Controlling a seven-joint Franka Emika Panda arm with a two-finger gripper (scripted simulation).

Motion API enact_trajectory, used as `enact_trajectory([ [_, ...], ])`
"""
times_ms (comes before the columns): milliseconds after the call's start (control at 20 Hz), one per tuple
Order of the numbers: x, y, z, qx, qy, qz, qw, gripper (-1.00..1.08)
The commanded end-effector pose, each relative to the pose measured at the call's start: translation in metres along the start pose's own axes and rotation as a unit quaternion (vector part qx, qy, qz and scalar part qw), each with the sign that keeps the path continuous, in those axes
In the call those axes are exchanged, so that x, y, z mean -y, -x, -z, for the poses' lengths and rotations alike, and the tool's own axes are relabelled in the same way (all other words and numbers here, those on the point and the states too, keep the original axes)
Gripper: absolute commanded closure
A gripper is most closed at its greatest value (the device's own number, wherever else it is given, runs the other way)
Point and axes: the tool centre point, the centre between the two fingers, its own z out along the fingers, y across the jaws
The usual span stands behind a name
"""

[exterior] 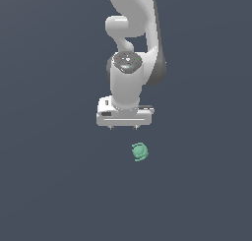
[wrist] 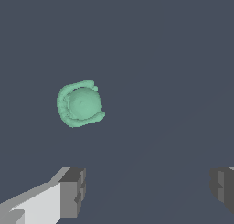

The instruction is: Pick up the object and move it to a goal position.

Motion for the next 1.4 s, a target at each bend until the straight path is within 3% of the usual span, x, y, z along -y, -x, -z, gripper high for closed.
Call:
enact_trajectory([
  [0, 0.008, -0.007, -0.008, 0.000, -0.001, 0.016, 0.9999, -0.92],
  [700, 0.069, -0.046, -0.067, -0.002, -0.020, 0.123, 0.9922, -0.92],
  [1350, 0.076, -0.049, -0.087, -0.002, -0.023, 0.133, 0.9909, -0.92],
])
